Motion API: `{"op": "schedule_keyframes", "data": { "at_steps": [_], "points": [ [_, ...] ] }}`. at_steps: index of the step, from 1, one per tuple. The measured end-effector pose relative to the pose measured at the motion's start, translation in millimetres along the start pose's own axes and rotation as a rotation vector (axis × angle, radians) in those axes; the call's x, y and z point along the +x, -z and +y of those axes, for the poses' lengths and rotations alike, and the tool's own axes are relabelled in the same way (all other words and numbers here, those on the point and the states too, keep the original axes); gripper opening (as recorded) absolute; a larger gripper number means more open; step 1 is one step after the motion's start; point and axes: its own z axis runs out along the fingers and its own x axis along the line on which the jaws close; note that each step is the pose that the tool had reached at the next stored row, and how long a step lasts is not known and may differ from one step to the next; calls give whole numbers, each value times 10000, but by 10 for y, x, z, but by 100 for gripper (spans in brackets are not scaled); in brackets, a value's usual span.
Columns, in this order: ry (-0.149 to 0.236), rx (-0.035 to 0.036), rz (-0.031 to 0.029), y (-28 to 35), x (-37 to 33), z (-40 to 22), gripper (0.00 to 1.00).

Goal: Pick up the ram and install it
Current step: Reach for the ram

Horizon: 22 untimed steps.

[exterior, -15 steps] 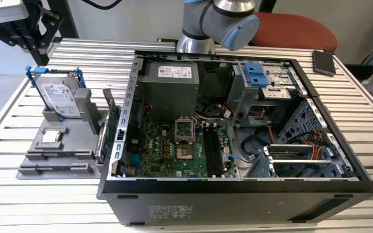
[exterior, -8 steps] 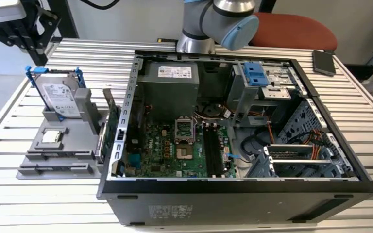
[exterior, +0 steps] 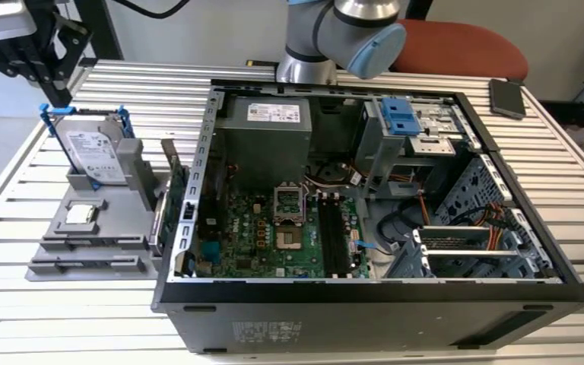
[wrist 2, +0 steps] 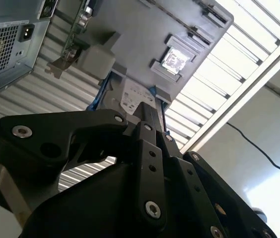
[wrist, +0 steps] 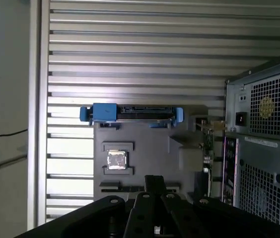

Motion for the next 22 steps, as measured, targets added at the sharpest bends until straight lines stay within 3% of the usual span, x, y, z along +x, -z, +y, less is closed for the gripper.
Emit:
{"op": "schedule_keyframes", "data": {
  "at_steps": [22],
  "points": [
    [0,0,1,-19,48,-416,0]
  ]
}}
